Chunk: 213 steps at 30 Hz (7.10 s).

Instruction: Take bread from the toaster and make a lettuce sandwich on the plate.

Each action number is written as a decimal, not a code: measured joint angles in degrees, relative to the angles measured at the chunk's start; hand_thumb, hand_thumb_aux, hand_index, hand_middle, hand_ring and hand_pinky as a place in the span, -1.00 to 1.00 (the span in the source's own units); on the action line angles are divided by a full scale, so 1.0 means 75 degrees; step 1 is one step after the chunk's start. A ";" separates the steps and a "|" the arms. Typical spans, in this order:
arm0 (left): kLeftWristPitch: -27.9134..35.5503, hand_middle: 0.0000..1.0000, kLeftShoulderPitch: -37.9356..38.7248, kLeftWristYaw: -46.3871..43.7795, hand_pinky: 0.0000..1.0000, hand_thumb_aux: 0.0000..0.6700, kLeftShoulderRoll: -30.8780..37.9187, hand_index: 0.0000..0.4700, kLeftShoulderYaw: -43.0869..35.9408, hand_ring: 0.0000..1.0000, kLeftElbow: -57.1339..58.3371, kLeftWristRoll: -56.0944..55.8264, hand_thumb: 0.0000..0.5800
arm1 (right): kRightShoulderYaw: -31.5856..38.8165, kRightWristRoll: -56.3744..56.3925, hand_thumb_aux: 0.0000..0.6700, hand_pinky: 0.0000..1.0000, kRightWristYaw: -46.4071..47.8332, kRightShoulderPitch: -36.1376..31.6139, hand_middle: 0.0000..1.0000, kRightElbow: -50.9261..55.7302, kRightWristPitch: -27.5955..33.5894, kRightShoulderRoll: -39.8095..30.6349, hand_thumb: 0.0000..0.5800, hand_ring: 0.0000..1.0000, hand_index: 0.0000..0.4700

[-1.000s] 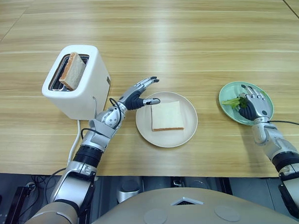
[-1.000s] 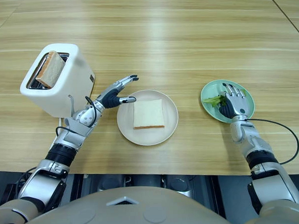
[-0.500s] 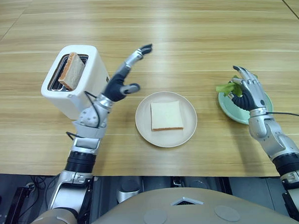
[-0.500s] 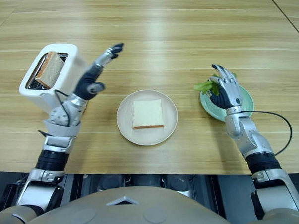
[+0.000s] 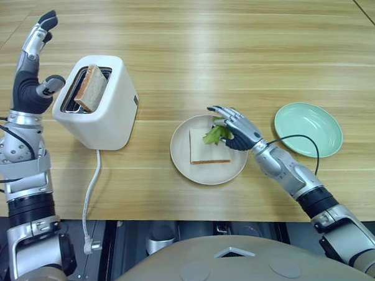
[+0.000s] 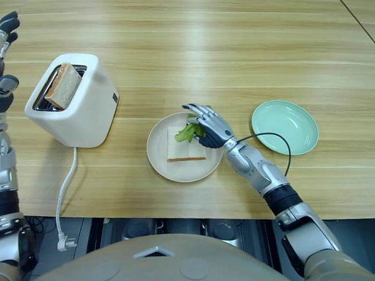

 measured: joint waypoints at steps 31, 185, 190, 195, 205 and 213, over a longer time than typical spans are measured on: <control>0.1688 -1.00 0.0392 0.0873 -1.00 -1.00 0.1192 -1.00 -0.1139 -1.00 0.1529 0.2624 -1.00 | 0.0839 -0.0619 -1.00 -1.00 -0.0173 -0.0515 -1.00 0.1298 -0.0225 0.0647 -1.00 -1.00 -1.00; 0.0820 -1.00 -0.6675 -0.0830 -1.00 -1.00 -0.4896 -1.00 -0.4733 -1.00 0.8764 0.2616 -1.00 | -0.0691 0.2627 -1.00 -1.00 0.3859 0.1565 -1.00 -0.0702 -0.0932 -0.0624 -1.00 -1.00 -1.00; 0.0649 -1.00 -0.6670 -0.0857 -1.00 -1.00 -0.4849 -1.00 -0.4415 -1.00 0.8762 0.2367 -1.00 | -0.0741 0.2652 -1.00 -1.00 0.3834 0.1533 -1.00 -0.0684 -0.0975 -0.0617 -1.00 -1.00 -1.00; -0.0206 -1.00 -0.6432 -0.1760 -1.00 0.02 -0.4635 0.00 -0.3648 -1.00 0.8496 0.1451 0.52 | -0.1188 0.3698 -1.00 -1.00 0.3747 0.1724 -1.00 -0.0977 -0.1197 -0.0359 -1.00 -1.00 -1.00; -0.1692 1.00 -0.2637 -0.6536 1.00 1.00 -0.3347 0.96 -0.3549 1.00 0.4314 -0.1780 1.00 | -0.1536 0.6805 0.27 1.00 0.5391 0.2703 1.00 -0.2958 -0.1684 -0.1004 0.73 1.00 0.24; -0.1364 1.00 0.0340 -0.8073 1.00 1.00 -0.1314 0.96 -0.4460 1.00 0.0988 -0.2536 1.00 | -0.1273 0.6558 1.00 1.00 0.6489 0.3327 1.00 -0.3008 -0.1699 -0.1564 1.00 1.00 0.96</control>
